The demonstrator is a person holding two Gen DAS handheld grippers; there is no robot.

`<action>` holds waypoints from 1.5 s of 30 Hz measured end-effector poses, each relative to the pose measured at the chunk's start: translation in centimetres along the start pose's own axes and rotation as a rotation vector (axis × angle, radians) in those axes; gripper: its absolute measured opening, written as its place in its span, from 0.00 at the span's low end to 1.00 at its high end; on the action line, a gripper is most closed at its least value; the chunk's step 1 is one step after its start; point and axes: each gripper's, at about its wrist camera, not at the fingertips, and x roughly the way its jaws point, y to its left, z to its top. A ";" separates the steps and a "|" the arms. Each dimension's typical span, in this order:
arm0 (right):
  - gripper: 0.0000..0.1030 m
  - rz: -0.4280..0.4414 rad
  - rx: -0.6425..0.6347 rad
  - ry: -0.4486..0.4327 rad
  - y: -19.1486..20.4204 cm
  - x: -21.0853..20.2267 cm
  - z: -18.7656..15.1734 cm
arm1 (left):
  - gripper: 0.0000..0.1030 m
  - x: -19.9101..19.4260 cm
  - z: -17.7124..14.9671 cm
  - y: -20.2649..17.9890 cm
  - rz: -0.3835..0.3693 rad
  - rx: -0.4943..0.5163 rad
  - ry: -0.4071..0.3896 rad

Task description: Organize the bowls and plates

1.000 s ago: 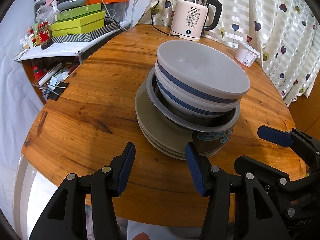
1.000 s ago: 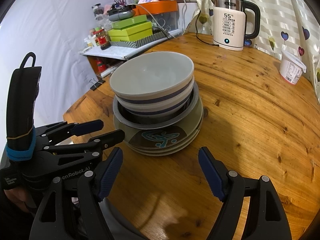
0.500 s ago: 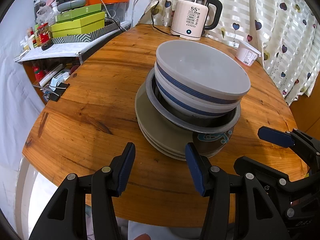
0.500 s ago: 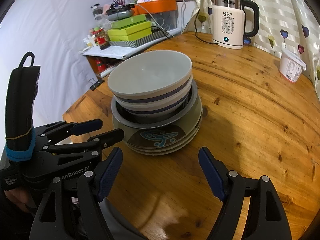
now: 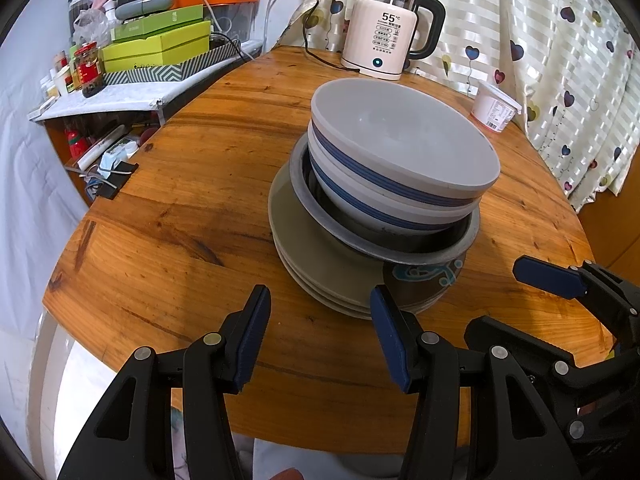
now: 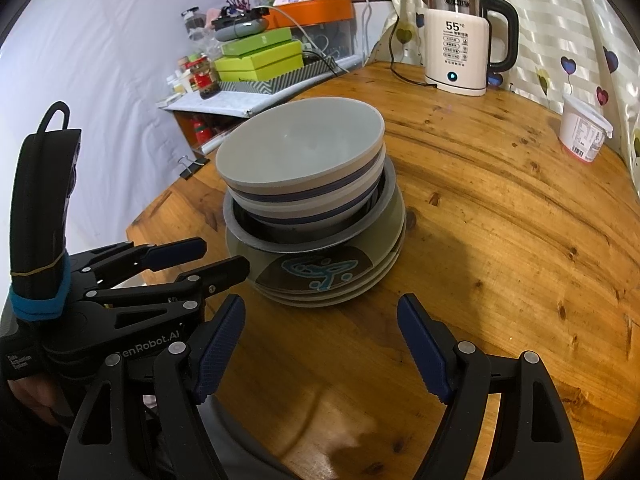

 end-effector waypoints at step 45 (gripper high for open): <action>0.77 -0.002 0.001 -0.003 0.1 -0.1 -0.3 | 0.51 -0.2 -0.2 -0.6 0.027 0.022 0.009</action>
